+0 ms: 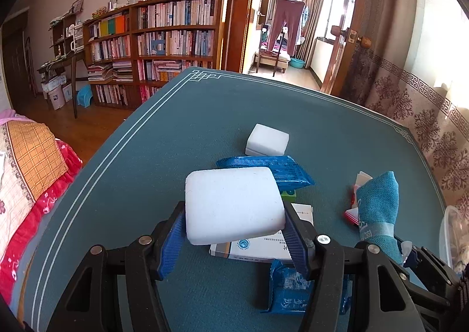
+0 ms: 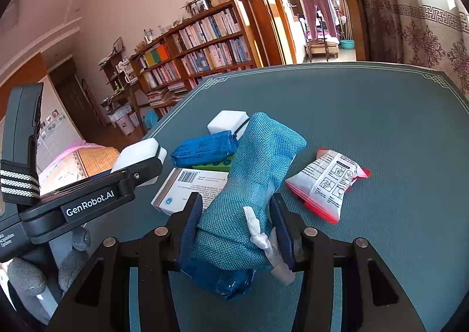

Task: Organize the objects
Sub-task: 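Carry the teal cloth into the bowl and open the right tool while the left holds the foam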

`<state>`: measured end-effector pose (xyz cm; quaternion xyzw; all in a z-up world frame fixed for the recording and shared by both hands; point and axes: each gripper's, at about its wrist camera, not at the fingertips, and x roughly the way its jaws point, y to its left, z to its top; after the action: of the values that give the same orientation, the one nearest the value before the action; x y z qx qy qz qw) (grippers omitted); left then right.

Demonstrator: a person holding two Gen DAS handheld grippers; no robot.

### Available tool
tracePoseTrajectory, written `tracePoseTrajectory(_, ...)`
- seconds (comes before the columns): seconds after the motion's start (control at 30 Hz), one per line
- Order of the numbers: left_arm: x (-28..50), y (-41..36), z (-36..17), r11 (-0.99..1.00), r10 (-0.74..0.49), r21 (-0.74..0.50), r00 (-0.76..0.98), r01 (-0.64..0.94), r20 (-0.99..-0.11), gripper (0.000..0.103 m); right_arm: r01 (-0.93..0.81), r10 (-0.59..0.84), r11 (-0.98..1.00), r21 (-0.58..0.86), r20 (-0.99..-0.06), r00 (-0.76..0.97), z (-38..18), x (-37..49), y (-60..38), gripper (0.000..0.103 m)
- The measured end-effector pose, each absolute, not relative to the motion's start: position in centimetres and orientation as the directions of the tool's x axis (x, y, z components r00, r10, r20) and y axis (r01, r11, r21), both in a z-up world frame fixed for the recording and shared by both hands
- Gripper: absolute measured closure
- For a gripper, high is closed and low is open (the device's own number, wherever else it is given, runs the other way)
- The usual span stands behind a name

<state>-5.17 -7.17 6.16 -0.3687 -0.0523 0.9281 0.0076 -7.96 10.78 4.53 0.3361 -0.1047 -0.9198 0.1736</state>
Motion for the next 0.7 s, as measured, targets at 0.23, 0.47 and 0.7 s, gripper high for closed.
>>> tracePoseTrajectory(0.23,-4.5,-5.6,6.4,-0.996,0.073,-0.085,-0.734,-0.02,-0.675,0.038,0.202,-0.351,-0.928,0.313,-0.554,-0.755,5.8,-5.9,13.4,0.054)
tracePoseTrajectory(0.47,-3.7,-3.9,6.2,-0.995,0.098,-0.069,-0.735,-0.07,-0.671,0.038,0.139,-0.277,-0.952,0.272,-0.578,-0.768,5.8,-3.9,16.6,0.054)
tracePoseTrajectory(0.7,-3.1,-1.8,5.9,-0.991,0.123,-0.052,-0.727,-0.12,-0.675,0.038,0.046,-0.191,-0.966,0.255,-0.579,-0.793,6.3,-2.2,20.8,0.054)
